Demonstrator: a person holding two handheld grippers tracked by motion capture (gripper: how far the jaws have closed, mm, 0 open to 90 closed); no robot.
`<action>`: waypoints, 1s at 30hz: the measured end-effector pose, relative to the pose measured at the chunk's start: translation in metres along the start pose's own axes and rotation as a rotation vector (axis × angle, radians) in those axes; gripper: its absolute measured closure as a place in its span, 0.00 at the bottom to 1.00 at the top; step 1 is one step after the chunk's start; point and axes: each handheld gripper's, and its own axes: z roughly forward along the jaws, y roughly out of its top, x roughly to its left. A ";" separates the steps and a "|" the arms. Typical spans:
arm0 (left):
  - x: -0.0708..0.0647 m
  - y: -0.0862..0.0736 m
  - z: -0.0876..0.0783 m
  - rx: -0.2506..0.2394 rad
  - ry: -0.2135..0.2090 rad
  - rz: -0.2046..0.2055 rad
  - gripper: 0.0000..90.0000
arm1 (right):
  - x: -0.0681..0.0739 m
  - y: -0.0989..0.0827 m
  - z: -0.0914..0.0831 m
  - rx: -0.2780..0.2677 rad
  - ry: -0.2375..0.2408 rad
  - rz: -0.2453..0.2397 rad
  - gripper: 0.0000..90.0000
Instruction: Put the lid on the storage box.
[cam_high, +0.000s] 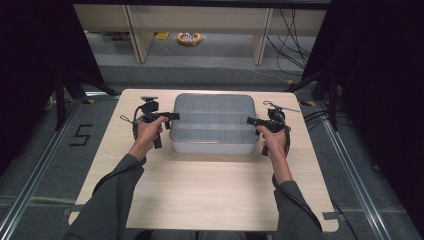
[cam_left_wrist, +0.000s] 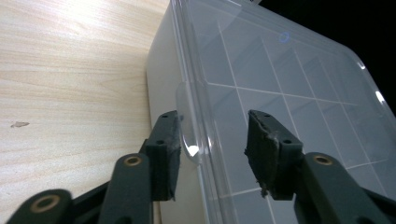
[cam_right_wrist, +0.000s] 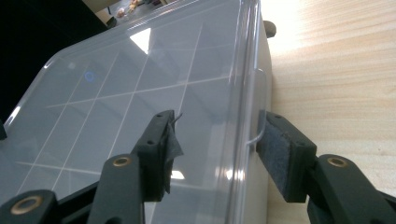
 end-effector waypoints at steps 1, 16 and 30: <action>0.001 0.000 -0.002 0.006 0.003 0.006 0.53 | 0.006 -0.001 -0.003 0.026 0.003 0.087 0.54; -0.011 -0.018 -0.049 -0.002 -0.037 0.107 0.39 | 0.013 -0.010 -0.040 -0.029 0.091 -0.064 0.46; -0.022 -0.054 -0.079 0.011 -0.096 0.199 0.34 | 0.035 -0.034 -0.055 -0.024 0.135 -0.131 0.39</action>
